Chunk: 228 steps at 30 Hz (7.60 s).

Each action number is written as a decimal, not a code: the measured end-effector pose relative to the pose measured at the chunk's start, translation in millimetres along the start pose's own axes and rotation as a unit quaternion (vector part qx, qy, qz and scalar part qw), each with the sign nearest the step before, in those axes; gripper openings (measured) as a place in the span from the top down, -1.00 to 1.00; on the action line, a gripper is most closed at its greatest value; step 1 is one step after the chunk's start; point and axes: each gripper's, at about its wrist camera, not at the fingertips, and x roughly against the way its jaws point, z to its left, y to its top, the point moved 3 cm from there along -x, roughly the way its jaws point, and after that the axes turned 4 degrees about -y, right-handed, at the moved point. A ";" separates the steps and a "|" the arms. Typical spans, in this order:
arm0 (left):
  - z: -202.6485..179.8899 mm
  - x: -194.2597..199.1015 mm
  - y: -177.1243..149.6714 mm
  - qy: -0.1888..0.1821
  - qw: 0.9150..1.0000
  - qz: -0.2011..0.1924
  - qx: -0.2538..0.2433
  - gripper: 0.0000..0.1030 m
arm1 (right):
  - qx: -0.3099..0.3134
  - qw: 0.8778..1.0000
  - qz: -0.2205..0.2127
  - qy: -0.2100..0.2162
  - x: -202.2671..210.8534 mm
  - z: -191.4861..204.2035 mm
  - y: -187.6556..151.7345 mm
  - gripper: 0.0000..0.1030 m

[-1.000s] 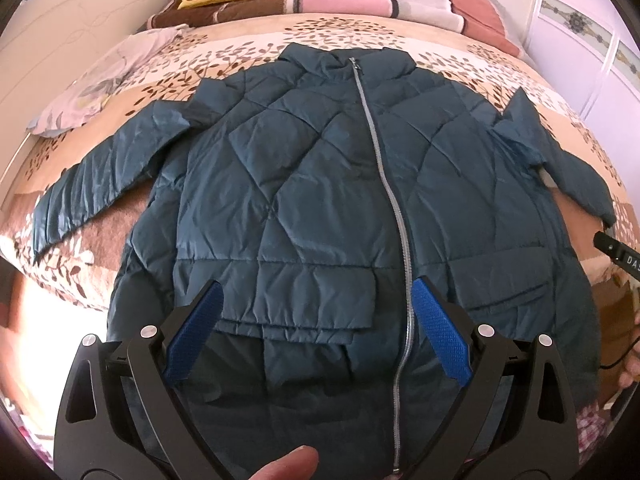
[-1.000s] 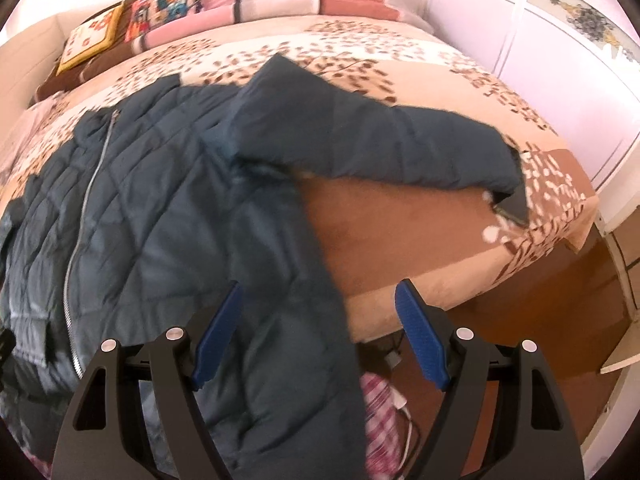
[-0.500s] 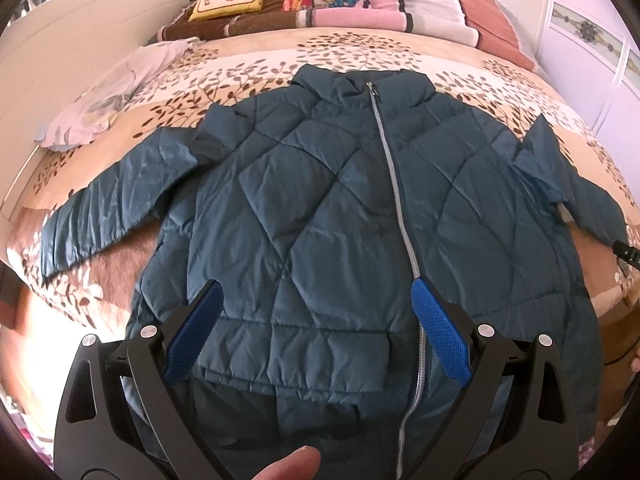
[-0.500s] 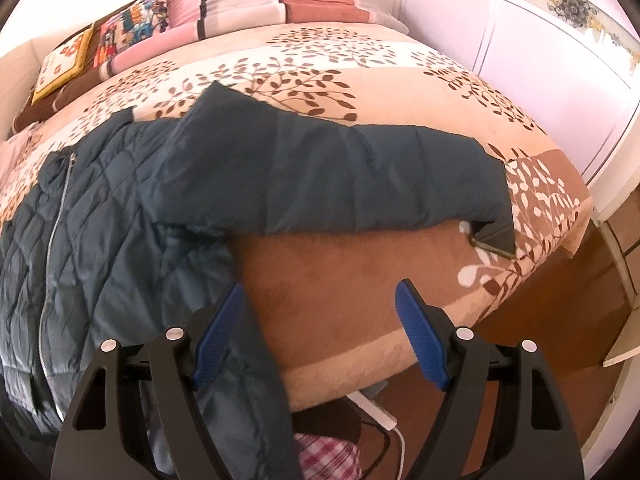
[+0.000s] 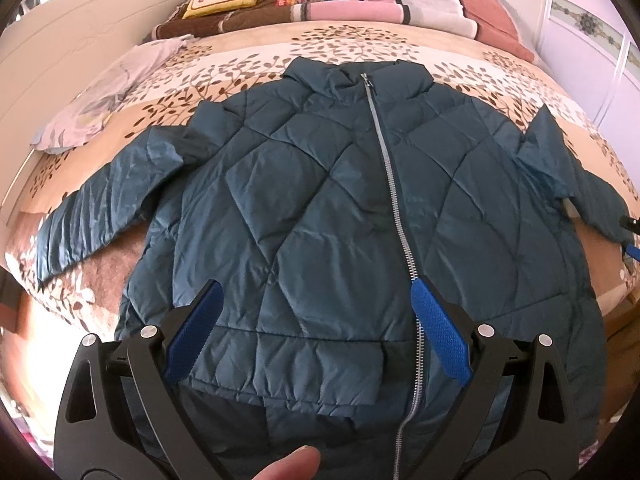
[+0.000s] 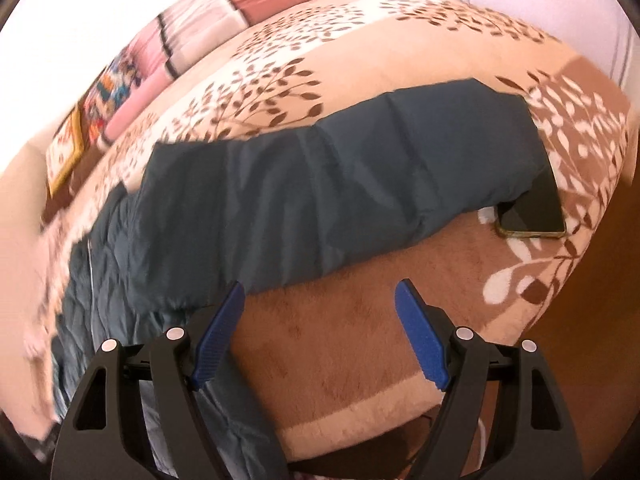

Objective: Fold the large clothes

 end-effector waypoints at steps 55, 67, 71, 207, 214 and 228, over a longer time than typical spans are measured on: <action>49.1 6.2 23.9 -0.011 0.997 -0.039 0.064 -0.83 | 0.255 0.930 -0.188 0.188 96.5 231.7 31.7 0.91; 90.5 2.5 31.6 -0.016 0.994 -0.058 0.094 -0.83 | 0.405 0.899 0.031 0.161 -23.4 337.5 -120.0 0.89; 89.5 -1.9 34.9 -0.020 0.994 -0.059 0.090 -0.83 | 0.408 0.900 0.064 0.139 -36.8 336.1 -138.8 0.23; 370.0 -15.0 -41.8 0.047 0.902 -0.095 0.419 -0.59 | 0.364 0.925 0.031 0.103 60.4 261.8 -159.0 -0.14; 432.2 -32.9 -80.0 -0.042 0.837 -0.120 0.532 -0.59 | 0.406 0.907 0.035 0.103 55.6 295.1 -179.7 -0.14; 454.6 -69.6 -84.2 -0.084 0.799 -0.139 0.578 -0.04 | 0.415 0.904 0.050 0.087 40.5 304.8 -188.4 -0.14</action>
